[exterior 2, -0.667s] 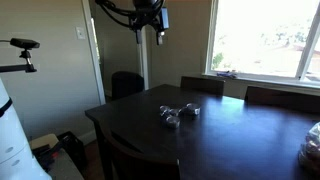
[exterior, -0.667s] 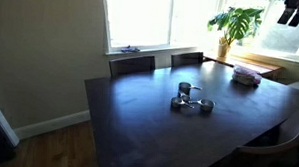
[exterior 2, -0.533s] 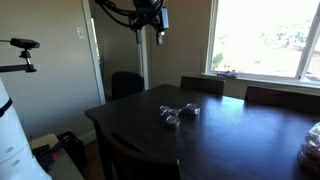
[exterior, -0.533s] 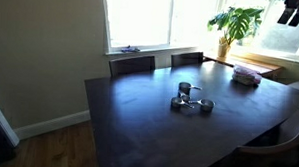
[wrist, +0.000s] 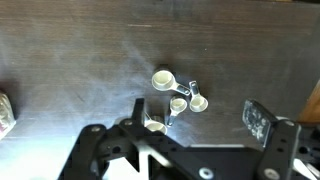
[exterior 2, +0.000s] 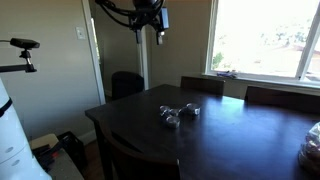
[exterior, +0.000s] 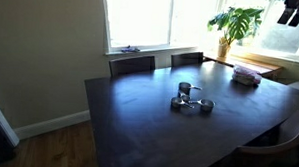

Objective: Stack the cups

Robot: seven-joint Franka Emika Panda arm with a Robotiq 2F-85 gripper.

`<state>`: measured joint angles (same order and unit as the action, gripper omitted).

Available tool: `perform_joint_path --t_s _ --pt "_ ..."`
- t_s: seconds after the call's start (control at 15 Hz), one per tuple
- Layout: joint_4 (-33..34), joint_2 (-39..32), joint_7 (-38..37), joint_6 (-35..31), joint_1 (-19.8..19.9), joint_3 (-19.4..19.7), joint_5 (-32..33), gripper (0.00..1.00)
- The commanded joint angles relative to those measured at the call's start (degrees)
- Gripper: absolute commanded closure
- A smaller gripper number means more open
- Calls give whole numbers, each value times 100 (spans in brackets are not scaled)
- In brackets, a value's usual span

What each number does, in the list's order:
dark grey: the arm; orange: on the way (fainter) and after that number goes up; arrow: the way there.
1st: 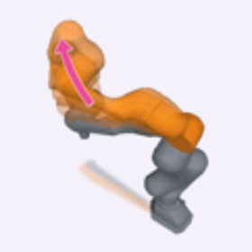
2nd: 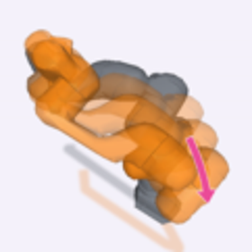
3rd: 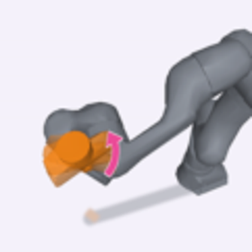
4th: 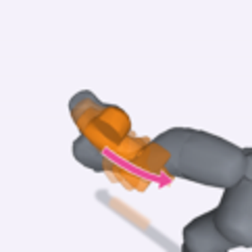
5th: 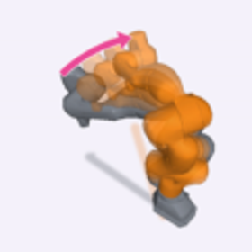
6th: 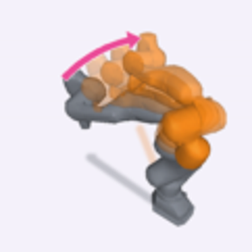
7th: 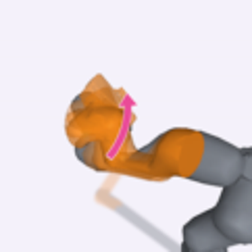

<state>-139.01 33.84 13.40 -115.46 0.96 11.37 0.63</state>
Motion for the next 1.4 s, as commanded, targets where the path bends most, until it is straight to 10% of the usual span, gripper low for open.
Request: perform_joint_path --t_s 0.0,0.8,1.33 --pt "-10 -179 2 -180 76 -109 -46 0" --pt "89 -2376 -313 -2290 143 -406 165 0" --pt "152 -2637 -318 -2319 165 -426 205 0"
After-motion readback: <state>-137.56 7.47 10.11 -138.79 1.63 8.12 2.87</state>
